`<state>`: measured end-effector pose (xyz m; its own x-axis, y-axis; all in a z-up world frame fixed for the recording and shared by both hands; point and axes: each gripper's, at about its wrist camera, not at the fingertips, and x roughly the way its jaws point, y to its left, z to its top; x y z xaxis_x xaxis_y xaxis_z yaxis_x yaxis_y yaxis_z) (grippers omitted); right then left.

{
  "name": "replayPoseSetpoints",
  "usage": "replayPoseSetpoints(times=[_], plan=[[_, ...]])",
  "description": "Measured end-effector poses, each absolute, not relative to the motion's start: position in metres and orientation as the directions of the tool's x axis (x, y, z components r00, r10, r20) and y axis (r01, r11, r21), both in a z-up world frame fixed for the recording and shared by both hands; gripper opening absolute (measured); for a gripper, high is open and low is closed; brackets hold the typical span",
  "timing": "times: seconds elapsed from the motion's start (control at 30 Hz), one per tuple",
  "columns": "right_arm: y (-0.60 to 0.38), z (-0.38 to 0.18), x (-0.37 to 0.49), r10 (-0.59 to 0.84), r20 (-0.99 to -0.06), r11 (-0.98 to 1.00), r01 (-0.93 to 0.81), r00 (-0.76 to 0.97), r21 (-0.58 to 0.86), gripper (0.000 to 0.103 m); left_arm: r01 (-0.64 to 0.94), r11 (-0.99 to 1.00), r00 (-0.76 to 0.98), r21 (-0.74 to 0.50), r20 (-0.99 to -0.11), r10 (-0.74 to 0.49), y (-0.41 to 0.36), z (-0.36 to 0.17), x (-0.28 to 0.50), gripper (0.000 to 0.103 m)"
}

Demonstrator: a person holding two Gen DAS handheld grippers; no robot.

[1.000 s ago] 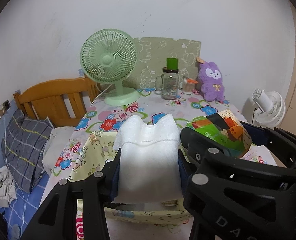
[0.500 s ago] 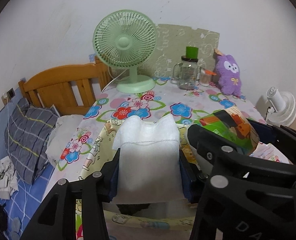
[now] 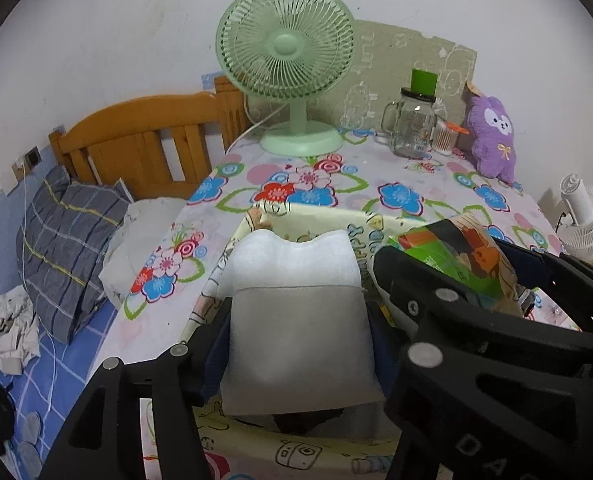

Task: Organize soft objects
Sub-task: 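Lower the towel into the fabric box with left tool while right tool drops the green bag in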

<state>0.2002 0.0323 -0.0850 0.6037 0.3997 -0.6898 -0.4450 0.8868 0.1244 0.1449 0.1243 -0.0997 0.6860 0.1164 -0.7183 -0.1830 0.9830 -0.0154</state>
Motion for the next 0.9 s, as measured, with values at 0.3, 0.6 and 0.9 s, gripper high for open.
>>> replayPoseSetpoints(times=[0.3,0.6,0.9], plan=[[0.043,-0.092,0.207,0.347,-0.701,0.901,-0.429,0.623,0.064,0.080,-0.145,0.988,0.696,-0.054,-0.715,0.063,0.126,-0.107,0.144,0.083],[0.043,-0.091,0.207,0.343,-0.704,0.899,-0.434,0.622,0.053,0.089,-0.138,0.989,0.699,-0.054,-0.712,0.059,0.124,-0.105,0.142,0.086],[0.037,-0.082,0.193,0.352,-0.679,0.890,-0.454,0.644,0.030,0.090,-0.147,0.987,0.721,-0.058,-0.689,0.067,0.117,-0.092,0.133,0.092]])
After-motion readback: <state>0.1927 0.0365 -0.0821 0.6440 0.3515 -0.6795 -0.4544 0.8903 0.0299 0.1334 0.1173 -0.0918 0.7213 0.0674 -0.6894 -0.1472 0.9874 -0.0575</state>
